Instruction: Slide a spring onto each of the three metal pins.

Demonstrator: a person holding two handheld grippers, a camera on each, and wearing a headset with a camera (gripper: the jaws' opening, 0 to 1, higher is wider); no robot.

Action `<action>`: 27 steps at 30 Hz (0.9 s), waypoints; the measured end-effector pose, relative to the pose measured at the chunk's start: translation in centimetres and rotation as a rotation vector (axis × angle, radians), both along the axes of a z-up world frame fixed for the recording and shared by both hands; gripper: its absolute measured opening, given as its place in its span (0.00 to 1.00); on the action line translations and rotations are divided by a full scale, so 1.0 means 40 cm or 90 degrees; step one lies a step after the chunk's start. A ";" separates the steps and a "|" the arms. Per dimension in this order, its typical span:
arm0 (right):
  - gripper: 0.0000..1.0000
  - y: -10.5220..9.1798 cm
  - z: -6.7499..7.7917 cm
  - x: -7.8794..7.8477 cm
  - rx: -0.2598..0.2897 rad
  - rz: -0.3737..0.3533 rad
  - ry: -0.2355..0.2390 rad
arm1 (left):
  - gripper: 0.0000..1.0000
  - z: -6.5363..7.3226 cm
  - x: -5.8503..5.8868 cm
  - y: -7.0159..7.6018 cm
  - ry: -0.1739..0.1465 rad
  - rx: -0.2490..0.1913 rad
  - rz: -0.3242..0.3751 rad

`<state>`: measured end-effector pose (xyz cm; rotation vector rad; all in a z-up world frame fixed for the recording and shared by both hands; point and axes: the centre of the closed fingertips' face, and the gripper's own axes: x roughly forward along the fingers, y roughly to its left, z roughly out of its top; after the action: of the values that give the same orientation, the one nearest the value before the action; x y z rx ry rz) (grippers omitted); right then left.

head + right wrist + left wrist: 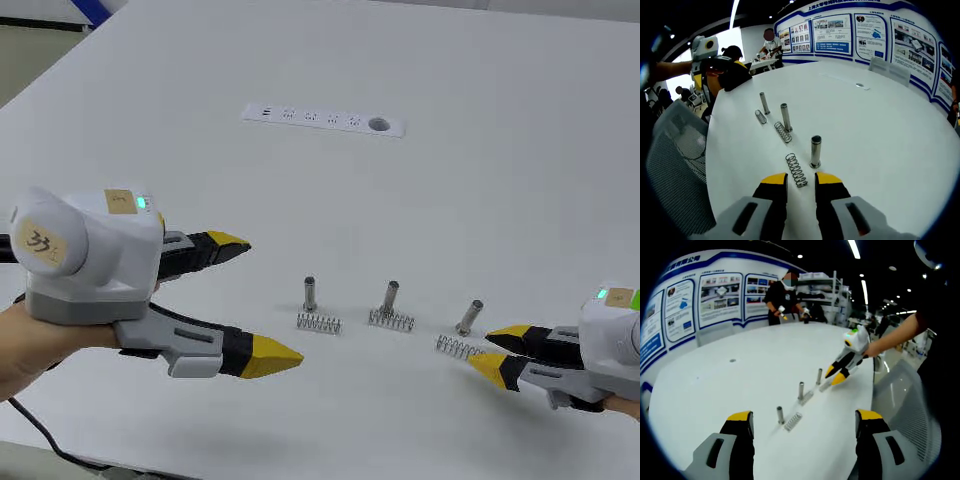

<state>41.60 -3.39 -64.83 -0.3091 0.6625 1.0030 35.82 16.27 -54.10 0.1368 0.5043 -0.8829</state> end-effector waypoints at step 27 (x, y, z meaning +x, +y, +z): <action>0.12 0.029 -0.036 -0.012 0.000 0.077 -0.016 | 0.85 -0.019 -0.006 -0.005 0.018 0.008 0.001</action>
<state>41.12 -2.24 -66.29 -0.3651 0.6276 1.1132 35.60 16.06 -54.85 0.1355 0.5368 -0.8817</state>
